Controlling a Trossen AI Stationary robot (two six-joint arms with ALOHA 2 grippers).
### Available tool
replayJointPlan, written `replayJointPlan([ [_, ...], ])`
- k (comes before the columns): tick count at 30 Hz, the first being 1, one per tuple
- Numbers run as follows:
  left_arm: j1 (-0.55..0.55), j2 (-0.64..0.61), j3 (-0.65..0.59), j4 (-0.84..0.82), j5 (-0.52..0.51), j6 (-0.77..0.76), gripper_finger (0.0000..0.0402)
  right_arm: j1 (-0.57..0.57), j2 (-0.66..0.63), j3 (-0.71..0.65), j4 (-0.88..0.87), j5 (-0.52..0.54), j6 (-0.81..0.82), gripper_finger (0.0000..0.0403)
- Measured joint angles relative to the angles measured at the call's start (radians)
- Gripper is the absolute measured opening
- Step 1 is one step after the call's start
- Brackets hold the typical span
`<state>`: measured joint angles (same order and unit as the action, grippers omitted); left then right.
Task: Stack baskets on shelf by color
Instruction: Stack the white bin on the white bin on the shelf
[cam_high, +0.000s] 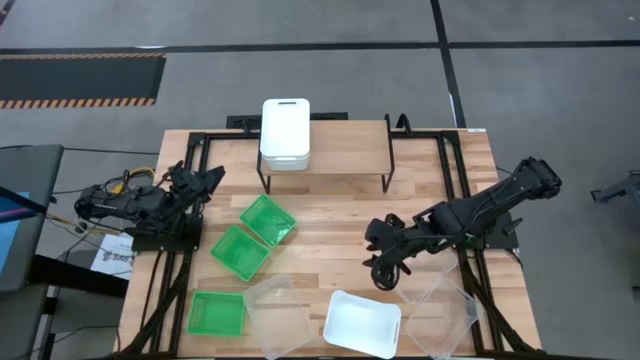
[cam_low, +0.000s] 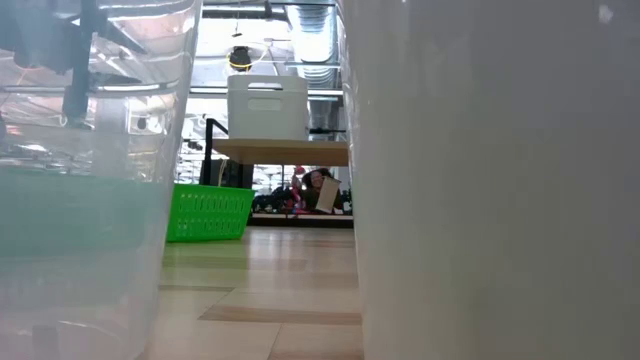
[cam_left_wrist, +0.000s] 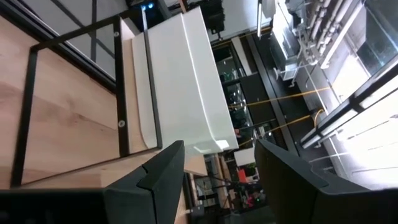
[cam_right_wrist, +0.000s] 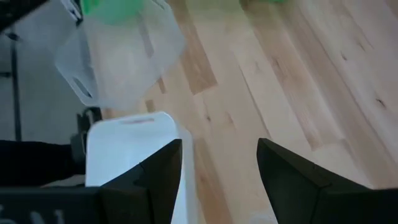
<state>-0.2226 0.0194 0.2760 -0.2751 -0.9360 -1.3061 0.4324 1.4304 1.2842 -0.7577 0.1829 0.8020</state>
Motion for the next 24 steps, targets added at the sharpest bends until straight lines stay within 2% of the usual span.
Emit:
replayJointPlan([
  [7,0.000,0.000,0.000,-0.002,0.071,0.000,0.0185,0.014,0.106,-0.001,0.015,-0.093,-0.026,0.0230],
  [16,0.000,0.000,0.000,-0.006,0.150,-0.016,0.0185,0.035,0.239,-0.002,0.165,-0.242,-0.077,0.0230],
  [24,0.000,0.000,0.000,-0.030,0.207,-0.019,0.0185,0.040,0.292,-0.002,0.174,-0.268,-0.077,0.0230],
])
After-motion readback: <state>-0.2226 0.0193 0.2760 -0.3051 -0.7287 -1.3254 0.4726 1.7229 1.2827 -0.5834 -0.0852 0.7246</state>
